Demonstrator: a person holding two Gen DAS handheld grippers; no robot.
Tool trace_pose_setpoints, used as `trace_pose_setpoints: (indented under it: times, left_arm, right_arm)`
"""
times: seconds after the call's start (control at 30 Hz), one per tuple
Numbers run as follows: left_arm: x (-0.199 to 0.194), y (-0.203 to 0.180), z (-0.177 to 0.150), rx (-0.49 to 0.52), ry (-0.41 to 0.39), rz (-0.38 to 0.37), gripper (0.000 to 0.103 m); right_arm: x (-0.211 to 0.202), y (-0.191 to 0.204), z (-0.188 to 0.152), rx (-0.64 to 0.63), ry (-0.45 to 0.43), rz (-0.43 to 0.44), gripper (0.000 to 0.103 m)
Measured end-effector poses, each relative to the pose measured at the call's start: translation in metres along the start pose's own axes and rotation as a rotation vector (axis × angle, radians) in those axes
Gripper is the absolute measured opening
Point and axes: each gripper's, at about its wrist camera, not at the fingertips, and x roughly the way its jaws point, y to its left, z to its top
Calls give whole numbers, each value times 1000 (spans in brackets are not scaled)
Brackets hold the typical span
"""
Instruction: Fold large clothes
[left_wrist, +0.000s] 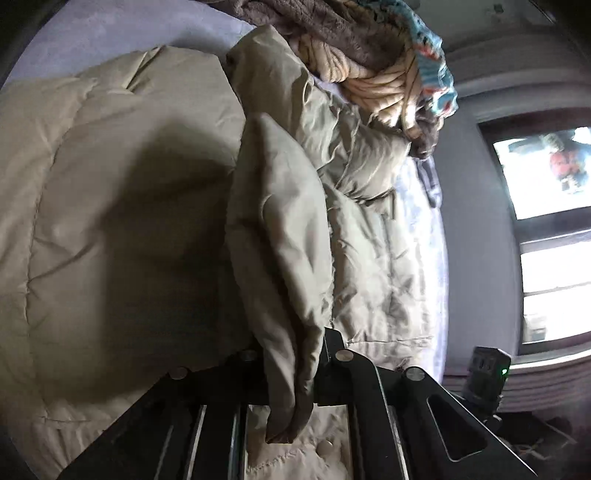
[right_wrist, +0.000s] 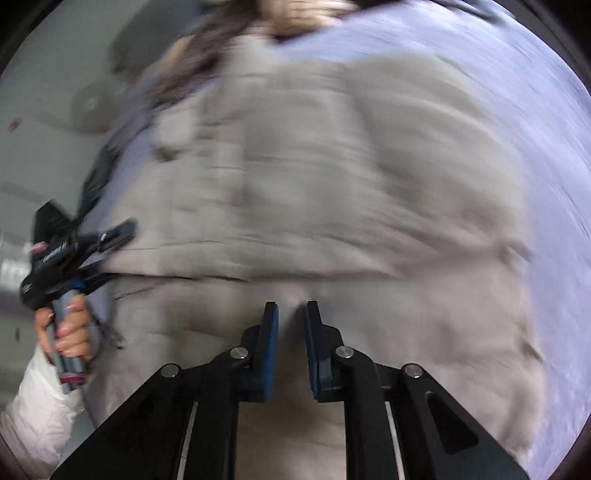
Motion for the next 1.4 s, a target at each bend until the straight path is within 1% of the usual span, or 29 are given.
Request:
trace_pose_setpoints:
  times: [0.07, 0.13, 0.2, 0.23, 0.27, 0.33, 0.37, 0.43, 0.5, 0.57, 0.6, 0.67, 0.7, 0.73, 0.77, 0.8, 0.83, 0.87, 0.93, 0.97, 1.0, 1.03, 1.1, 1.17, 1.23, 1.3, 1.4]
  left_arm:
    - [-6, -12, -2, 39, -41, 26, 11]
    - [-19, -25, -2, 75, -95, 26, 11]
    - [-35, -34, -5, 109, -149, 50, 11]
    - [-39, -33, -6, 114, -160, 60, 11]
    - [-42, -31, -8, 113, -164, 72, 11]
    - [-35, -22, -13, 93, -139, 92, 11]
    - [-27, -17, -16, 95, -121, 131, 11]
    - [-12, -6, -23, 124, -100, 217, 11]
    - [-4, 2, -27, 130, -89, 251, 12]
    - [-4, 5, -24, 113, -92, 253, 14]
    - [-6, 5, -23, 106, -100, 259, 15]
    - [-15, 4, -22, 94, -121, 305, 21]
    - [-21, 7, -23, 93, -130, 320, 27]
    - [-27, 8, -25, 90, -142, 339, 36]
    - [-34, 9, -25, 87, -157, 360, 42]
    - [-39, 8, -24, 87, -178, 386, 53]
    - [-45, 7, -24, 92, -204, 415, 54]
    - [-51, 8, -25, 102, -221, 429, 54]
    - [-59, 8, -24, 115, -240, 437, 54]
    - [-65, 9, -26, 123, -246, 434, 52]
    - [-70, 7, -26, 136, -252, 426, 39]
    - [-72, 4, -26, 155, -244, 416, 32]
    - [-73, -5, -25, 189, -242, 401, 32]
    - [-69, -18, -23, 224, -242, 380, 32]
    - [-61, -31, -18, 253, -236, 348, 32]
    - [-46, -40, -13, 268, -223, 349, 32]
    - [-23, -40, -8, 265, -196, 377, 32]
  right_arm:
    - [-4, -18, 5, 54, -49, -25, 8]
    - [-9, -24, 16, 69, -106, -70, 8]
    - [-17, -25, 31, 64, -173, -144, 8]
    - [-24, -25, 37, 54, -217, -175, 8]
    - [-31, -23, 41, 44, -255, -184, 8]
    - [-40, -24, 48, 22, -292, -204, 8]
    - [-37, -22, 53, 12, -290, -212, 6]
    - [-28, -23, 53, -18, -259, -246, 5]
    - [-14, -28, 51, -43, -216, -275, 4]
    - [-9, -40, 45, -29, -198, -270, 2]
    - [-11, -46, 43, -16, -200, -257, 2]
    - [-15, -49, 43, 14, -200, -222, 2]
    - [-16, -51, 44, 18, -193, -208, 2]
    - [-19, -51, 43, 17, -181, -192, 5]
    - [-23, -50, 40, 12, -171, -175, 8]
    - [-29, -48, 37, 3, -153, -168, 9]
    - [-32, -46, 32, -6, -143, -161, 17]
    - [-38, -44, 26, -14, -136, -145, 37]
    - [-53, -42, 11, -18, -146, -73, 58]
    - [-63, -43, 4, -7, -157, -16, 58]
    - [-70, -46, -1, 15, -164, 31, 58]
    - [-78, -51, -4, 57, -179, 86, 58]
    - [-84, -66, 3, 150, -216, 153, 58]
    - [-82, -86, 21, 266, -261, 181, 64]
    - [-71, -100, 41, 350, -294, 211, 66]
    - [-48, -110, 61, 422, -272, 274, 66]
    - [-16, -111, 83, 470, -226, 340, 66]
